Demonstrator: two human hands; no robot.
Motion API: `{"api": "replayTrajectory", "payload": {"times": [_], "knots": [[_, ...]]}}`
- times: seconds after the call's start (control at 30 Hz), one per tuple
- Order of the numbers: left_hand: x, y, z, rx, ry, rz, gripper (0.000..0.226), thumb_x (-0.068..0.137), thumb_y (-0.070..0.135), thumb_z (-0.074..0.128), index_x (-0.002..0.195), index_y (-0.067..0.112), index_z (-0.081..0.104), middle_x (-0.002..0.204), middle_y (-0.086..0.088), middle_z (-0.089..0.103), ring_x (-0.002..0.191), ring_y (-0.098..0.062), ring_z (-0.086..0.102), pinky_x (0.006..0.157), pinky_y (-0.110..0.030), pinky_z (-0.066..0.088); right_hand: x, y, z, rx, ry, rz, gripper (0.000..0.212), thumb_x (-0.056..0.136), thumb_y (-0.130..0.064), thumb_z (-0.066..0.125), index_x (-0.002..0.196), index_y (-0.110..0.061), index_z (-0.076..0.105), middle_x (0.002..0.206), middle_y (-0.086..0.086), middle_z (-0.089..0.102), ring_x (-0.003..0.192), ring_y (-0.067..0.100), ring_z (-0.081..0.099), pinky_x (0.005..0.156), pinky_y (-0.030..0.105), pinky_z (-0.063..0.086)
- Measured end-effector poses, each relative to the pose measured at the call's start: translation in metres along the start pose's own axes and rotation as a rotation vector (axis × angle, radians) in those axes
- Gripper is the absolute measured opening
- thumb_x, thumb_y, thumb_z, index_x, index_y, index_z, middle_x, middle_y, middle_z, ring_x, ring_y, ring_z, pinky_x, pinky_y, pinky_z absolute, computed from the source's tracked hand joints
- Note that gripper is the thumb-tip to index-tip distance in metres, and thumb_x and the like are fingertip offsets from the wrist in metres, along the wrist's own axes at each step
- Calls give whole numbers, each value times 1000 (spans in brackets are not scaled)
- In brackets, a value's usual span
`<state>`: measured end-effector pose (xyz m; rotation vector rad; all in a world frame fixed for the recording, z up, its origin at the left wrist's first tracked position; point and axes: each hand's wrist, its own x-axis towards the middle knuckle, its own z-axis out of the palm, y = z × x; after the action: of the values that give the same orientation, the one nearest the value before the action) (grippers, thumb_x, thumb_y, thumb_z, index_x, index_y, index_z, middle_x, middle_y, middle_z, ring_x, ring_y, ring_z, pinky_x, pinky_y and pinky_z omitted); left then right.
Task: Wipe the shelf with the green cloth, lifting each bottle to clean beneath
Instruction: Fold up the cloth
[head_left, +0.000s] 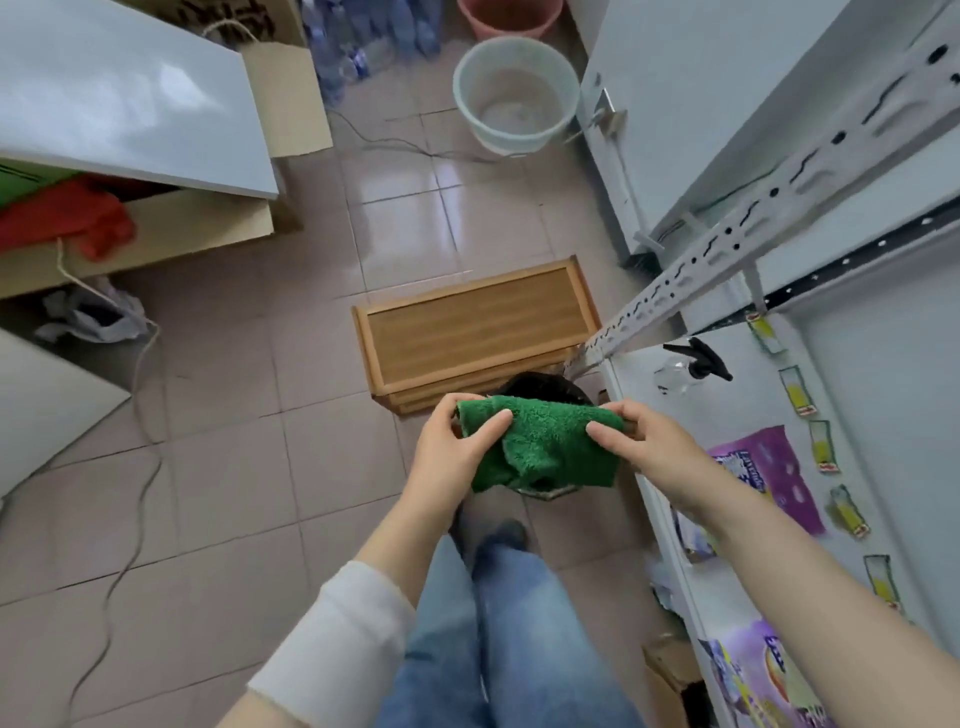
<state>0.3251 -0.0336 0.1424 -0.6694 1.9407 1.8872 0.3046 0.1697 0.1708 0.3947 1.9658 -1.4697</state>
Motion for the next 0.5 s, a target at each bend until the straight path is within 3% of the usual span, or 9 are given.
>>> {"api": "replayTrajectory", "payload": {"times": [0.13, 0.2, 0.3, 0.4, 0.43, 0.5], "knots": [[81, -18, 0, -96, -84, -245, 43, 68, 31, 77, 105, 18, 58, 107, -5, 66, 95, -15, 65, 84, -34, 54, 80, 7, 4, 267, 90, 136, 26, 85, 0, 56, 108, -12, 52, 104, 9, 64, 93, 20, 62, 75, 25, 53], [121, -28, 0, -116, -103, -363, 57, 68, 26, 78, 117, 11, 53, 115, -8, 64, 102, -21, 64, 91, -40, 50, 118, 18, 5, 318, 112, 190, 34, 85, 2, 55, 116, -8, 47, 108, 10, 63, 94, 19, 62, 74, 23, 54], [181, -40, 12, -237, -84, -449, 41, 71, 6, 74, 108, 8, 56, 110, -13, 67, 97, -27, 66, 92, -45, 50, 174, 31, -3, 350, 167, 260, 36, 86, -1, 56, 119, -8, 46, 118, 12, 60, 93, 14, 61, 72, 20, 53], [232, -44, 34, -218, -61, -493, 31, 73, 2, 72, 98, 13, 56, 110, -15, 65, 97, -30, 64, 91, -48, 50, 226, 41, -15, 308, 268, 306, 44, 87, -8, 57, 129, -8, 44, 129, 11, 51, 110, 17, 54, 93, 30, 44], [247, -47, 44, -199, -50, -504, 33, 73, 3, 72, 100, 14, 55, 113, -14, 64, 99, -30, 63, 91, -48, 50, 243, 45, -20, 297, 307, 313, 45, 88, -10, 57, 131, -9, 43, 132, 10, 49, 116, 16, 50, 99, 33, 39], [276, -57, 62, -172, -26, -534, 46, 74, 7, 72, 114, 11, 51, 121, -13, 59, 105, -31, 60, 93, -49, 48, 279, 56, -28, 260, 372, 302, 44, 88, -11, 57, 131, -10, 44, 134, 8, 48, 118, 15, 46, 95, 30, 33]]}}
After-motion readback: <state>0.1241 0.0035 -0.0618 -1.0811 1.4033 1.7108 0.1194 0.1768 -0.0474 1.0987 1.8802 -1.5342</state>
